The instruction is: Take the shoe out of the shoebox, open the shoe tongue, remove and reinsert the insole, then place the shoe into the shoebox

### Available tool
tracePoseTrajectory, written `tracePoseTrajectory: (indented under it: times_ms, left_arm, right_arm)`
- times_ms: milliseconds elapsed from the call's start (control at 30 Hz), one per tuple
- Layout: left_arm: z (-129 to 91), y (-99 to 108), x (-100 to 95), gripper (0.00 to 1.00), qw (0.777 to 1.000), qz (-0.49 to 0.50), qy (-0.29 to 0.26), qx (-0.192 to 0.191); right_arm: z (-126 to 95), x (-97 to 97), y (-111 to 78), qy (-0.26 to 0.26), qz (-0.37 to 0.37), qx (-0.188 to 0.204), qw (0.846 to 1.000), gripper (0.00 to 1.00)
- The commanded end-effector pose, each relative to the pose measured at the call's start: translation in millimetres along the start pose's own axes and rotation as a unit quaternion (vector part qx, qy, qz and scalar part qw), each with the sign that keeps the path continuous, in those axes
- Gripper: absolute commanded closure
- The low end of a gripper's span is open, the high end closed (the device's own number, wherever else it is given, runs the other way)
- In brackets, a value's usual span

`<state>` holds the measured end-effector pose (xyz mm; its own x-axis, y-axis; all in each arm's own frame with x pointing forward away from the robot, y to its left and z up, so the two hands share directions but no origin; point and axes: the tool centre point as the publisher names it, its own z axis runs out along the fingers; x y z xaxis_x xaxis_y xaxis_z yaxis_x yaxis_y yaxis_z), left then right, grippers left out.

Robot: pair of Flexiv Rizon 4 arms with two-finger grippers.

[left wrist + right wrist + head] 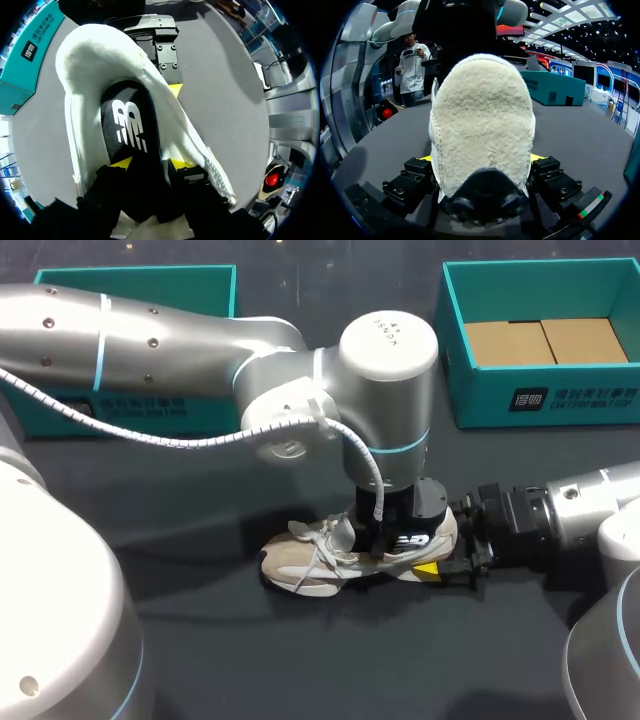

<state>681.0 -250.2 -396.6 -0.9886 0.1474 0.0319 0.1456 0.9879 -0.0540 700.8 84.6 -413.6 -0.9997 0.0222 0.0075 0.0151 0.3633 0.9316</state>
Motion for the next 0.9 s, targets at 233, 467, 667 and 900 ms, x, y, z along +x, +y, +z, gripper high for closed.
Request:
tracePoseTrajectory:
  times_ms: [233, 467, 667, 900]
  left_arm:
    - [21.8, -7.1, -12.2, 0.59, 0.998, -0.029, -0.045, -0.018]
    - [20.1, -4.5, -30.3, 0.75, 0.997, -0.059, -0.043, -0.023]
    - [16.1, 2.1, -37.0, 1.0, 0.997, -0.071, -0.03, -0.015]
    - [4.4, 11.7, -30.5, 1.0, 0.997, -0.069, -0.014, 0.013]
  right_arm:
    - [-1.3, -0.3, 0.4, 0.0, 0.001, 0.002, 1.0, 1.0]
    - [-1.3, -0.3, 0.4, 0.0, 0.001, 0.002, 1.0, 1.0]
    - [-1.3, -0.3, 0.4, 0.0, 0.001, 0.002, 1.0, 1.0]
    - [-1.3, -0.3, 0.4, 0.0, 0.001, 0.002, 1.0, 1.0]
